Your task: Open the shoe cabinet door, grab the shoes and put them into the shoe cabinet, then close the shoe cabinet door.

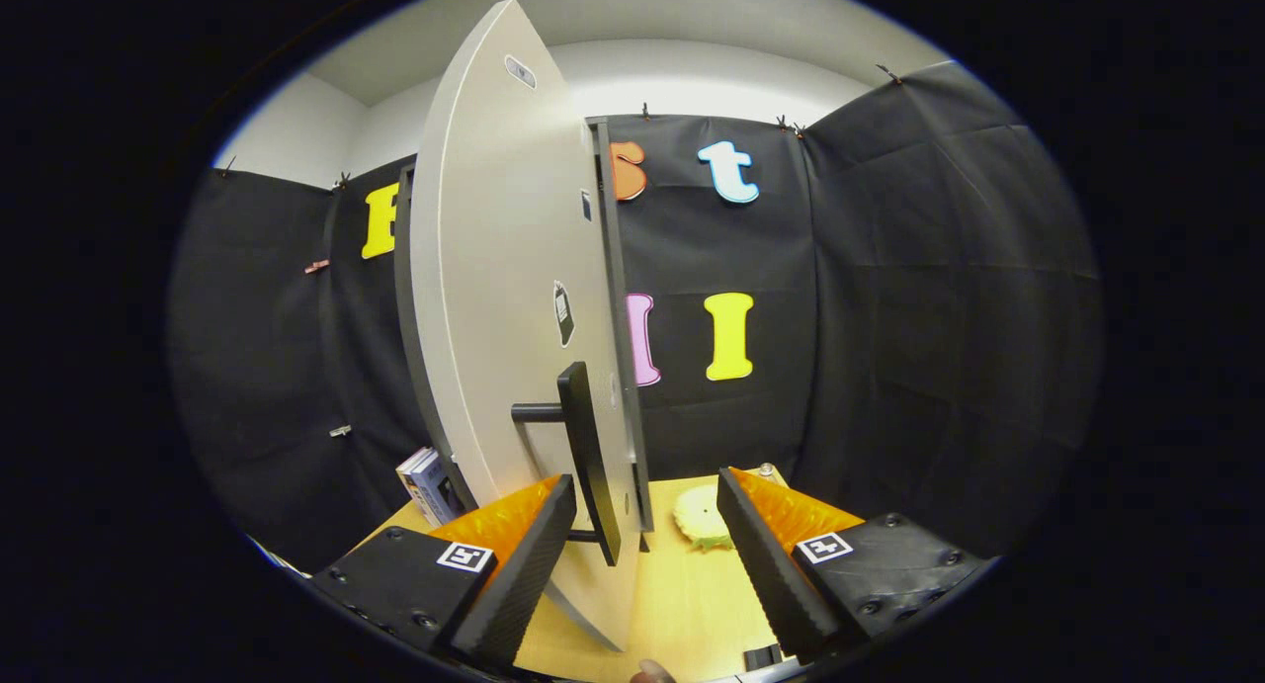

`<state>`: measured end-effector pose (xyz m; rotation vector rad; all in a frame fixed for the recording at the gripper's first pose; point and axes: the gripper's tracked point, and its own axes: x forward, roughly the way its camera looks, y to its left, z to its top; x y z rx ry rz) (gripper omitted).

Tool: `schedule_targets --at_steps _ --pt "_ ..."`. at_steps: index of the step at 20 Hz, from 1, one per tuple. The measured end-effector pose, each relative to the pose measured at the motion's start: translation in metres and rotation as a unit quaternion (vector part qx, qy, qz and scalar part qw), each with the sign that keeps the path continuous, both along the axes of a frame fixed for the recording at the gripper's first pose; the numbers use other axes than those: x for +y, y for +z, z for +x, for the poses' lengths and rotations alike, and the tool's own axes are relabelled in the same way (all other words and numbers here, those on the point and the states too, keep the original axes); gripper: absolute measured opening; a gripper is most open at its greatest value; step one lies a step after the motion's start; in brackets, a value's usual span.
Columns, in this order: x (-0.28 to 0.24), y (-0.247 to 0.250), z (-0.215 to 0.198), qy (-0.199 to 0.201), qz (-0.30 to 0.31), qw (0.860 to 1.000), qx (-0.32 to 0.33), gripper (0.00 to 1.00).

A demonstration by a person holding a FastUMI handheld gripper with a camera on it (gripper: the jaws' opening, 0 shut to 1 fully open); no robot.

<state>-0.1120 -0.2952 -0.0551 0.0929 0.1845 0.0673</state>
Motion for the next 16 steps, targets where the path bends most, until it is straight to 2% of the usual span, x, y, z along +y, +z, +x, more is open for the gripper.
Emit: schedule_targets --at_steps 5,12,16 --pt "0.069 -0.007 0.011 0.027 0.017 0.999 -0.001 0.95" --pt "0.149 -0.010 0.040 0.037 0.027 0.999 -0.011 0.96" --pt "0.208 -0.012 0.060 0.064 0.031 0.997 -0.016 0.96"
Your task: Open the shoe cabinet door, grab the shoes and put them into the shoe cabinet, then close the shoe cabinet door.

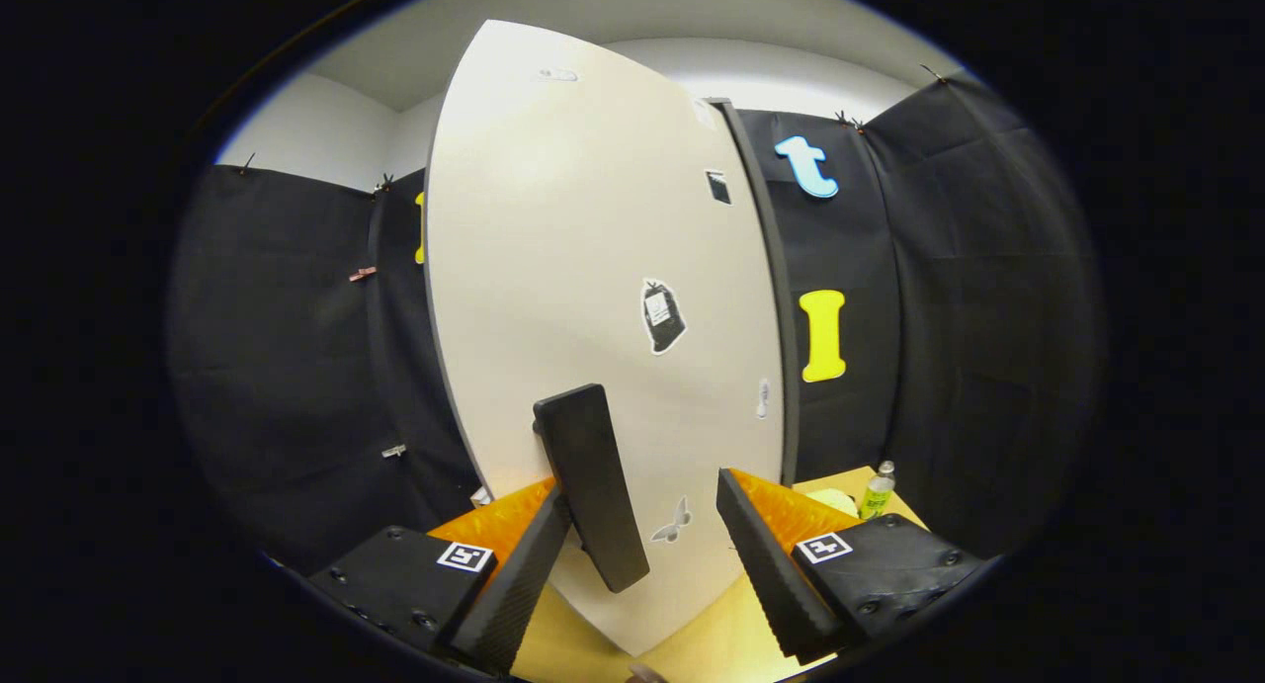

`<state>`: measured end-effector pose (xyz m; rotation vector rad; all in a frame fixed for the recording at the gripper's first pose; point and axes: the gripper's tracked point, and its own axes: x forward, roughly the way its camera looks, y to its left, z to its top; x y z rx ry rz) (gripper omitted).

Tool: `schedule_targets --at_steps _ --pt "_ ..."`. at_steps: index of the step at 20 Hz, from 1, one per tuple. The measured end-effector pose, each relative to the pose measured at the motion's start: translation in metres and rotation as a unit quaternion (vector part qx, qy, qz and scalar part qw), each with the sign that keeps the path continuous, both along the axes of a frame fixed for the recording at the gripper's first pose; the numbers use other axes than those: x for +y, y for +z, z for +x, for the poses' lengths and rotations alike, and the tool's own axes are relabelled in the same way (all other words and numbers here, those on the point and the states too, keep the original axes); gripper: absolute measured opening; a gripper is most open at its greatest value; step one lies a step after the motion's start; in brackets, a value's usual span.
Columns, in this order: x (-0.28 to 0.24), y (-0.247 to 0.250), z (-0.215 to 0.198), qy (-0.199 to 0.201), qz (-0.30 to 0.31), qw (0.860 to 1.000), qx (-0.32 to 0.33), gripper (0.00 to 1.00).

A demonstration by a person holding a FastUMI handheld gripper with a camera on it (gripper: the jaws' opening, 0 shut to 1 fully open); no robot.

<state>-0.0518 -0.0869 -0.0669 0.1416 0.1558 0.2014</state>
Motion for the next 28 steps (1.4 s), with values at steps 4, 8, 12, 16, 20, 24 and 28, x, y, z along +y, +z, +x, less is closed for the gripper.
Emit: schedule_targets --at_steps 4,8,12,16,20,24,28 --pt "0.055 0.000 0.014 0.032 -0.001 0.999 -0.009 0.96" --pt "0.080 -0.005 0.017 0.047 -0.011 0.999 -0.011 0.96" --pt "0.086 -0.006 0.017 0.046 -0.015 0.999 -0.009 0.97" --pt "0.090 -0.004 0.014 0.046 -0.020 0.999 -0.011 0.97" --pt "0.090 -0.003 0.014 0.043 -0.024 0.999 -0.009 0.97" --pt "0.086 -0.003 0.014 0.037 -0.030 0.999 -0.009 0.97" --pt "0.083 -0.006 0.015 0.037 -0.039 0.999 -0.006 0.97"
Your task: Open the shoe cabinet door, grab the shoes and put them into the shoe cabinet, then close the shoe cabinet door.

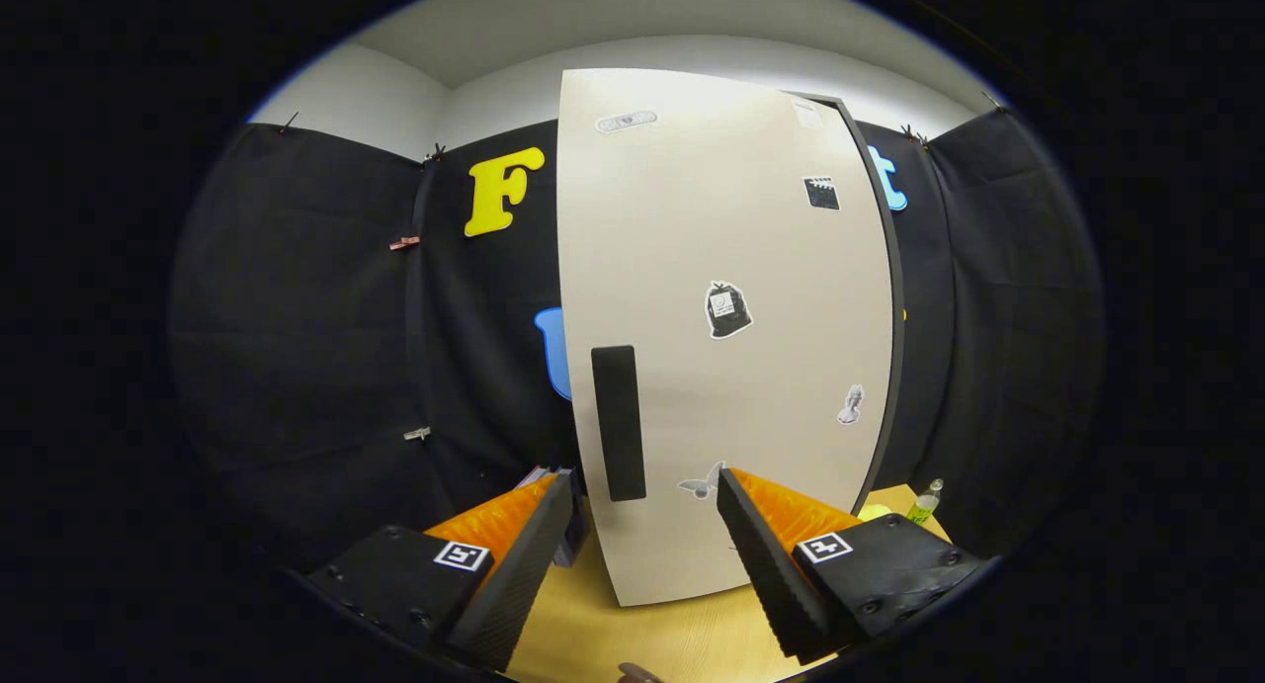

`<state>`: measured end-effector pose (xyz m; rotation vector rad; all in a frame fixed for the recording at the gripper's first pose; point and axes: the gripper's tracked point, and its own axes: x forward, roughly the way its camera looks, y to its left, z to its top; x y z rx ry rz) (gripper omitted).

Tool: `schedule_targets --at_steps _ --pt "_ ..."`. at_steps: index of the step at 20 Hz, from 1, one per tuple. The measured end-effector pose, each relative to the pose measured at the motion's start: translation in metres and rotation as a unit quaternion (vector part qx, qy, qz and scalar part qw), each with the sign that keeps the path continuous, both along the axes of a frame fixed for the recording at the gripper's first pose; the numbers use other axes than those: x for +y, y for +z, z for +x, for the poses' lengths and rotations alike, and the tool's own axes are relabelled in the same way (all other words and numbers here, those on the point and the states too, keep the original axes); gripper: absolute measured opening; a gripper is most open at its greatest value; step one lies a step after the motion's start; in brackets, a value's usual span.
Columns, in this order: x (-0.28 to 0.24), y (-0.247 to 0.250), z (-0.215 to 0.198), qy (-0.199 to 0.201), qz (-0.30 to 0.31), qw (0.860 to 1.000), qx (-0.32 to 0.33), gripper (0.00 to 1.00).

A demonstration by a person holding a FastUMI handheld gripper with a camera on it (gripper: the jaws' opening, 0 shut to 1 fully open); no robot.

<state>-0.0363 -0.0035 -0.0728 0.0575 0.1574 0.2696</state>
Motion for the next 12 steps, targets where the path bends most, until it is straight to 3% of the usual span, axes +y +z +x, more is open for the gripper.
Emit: schedule_targets --at_steps 12 --pt "-0.013 0.004 0.004 -0.021 0.006 1.000 -0.006 0.98"
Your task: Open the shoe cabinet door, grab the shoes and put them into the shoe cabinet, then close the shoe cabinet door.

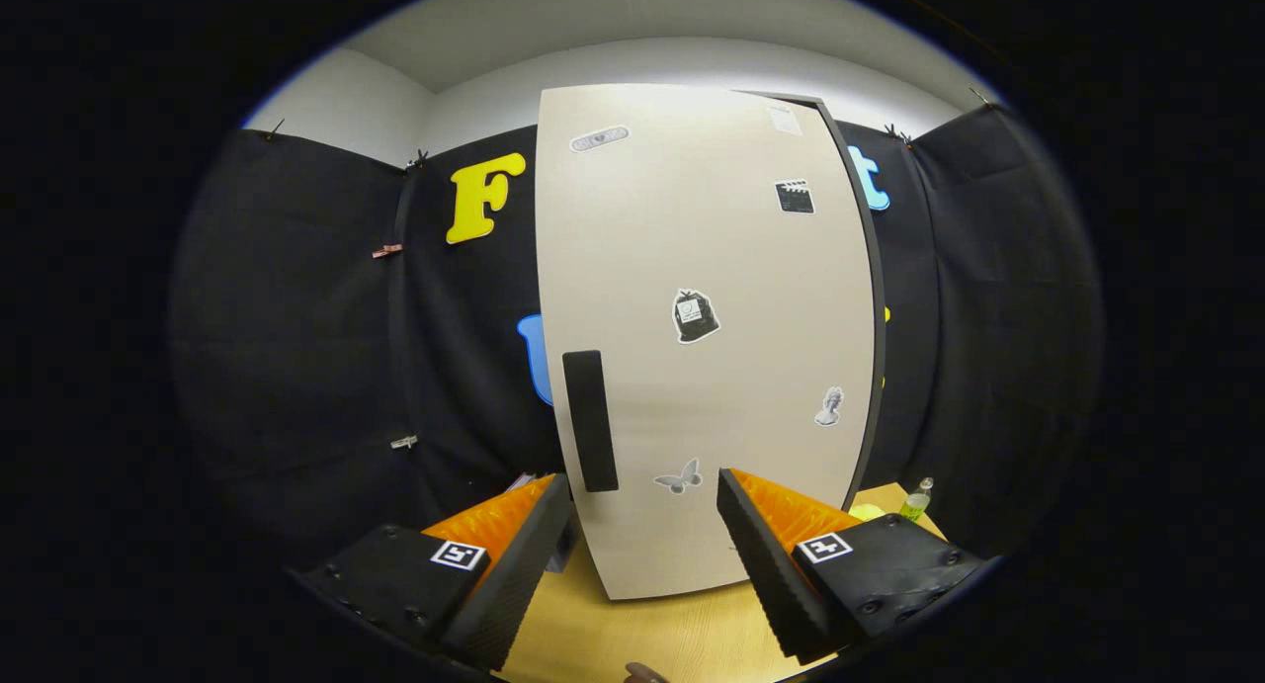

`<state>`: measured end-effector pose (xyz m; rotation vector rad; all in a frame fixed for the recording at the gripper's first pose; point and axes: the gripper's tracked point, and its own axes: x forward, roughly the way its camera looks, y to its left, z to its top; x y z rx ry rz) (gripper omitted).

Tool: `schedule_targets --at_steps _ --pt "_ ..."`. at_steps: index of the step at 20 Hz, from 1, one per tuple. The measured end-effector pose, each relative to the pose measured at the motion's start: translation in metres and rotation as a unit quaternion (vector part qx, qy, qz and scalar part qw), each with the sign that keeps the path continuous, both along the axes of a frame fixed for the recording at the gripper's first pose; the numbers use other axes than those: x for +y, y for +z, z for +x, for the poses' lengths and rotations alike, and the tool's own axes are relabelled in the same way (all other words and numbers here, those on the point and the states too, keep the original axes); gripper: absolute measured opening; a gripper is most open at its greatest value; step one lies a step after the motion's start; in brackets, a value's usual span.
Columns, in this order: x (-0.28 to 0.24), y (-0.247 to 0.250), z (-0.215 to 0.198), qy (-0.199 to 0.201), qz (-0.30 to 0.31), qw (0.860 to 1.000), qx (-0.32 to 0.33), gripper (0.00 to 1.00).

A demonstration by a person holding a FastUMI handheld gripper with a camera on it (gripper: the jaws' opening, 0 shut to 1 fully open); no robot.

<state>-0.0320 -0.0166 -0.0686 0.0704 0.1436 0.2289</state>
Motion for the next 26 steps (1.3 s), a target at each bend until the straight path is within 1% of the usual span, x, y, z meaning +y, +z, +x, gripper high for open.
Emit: schedule_targets --at_steps 6,14,20,26 --pt "-0.004 0.001 -0.004 -0.003 -0.003 1.000 -0.002 0.98" --pt "0.002 0.010 -0.007 0.007 -0.007 1.000 -0.017 0.98" --pt "0.001 0.015 -0.008 0.003 -0.008 1.000 -0.028 0.98" --pt "-0.003 0.014 -0.008 -0.005 -0.007 1.000 -0.024 0.98"
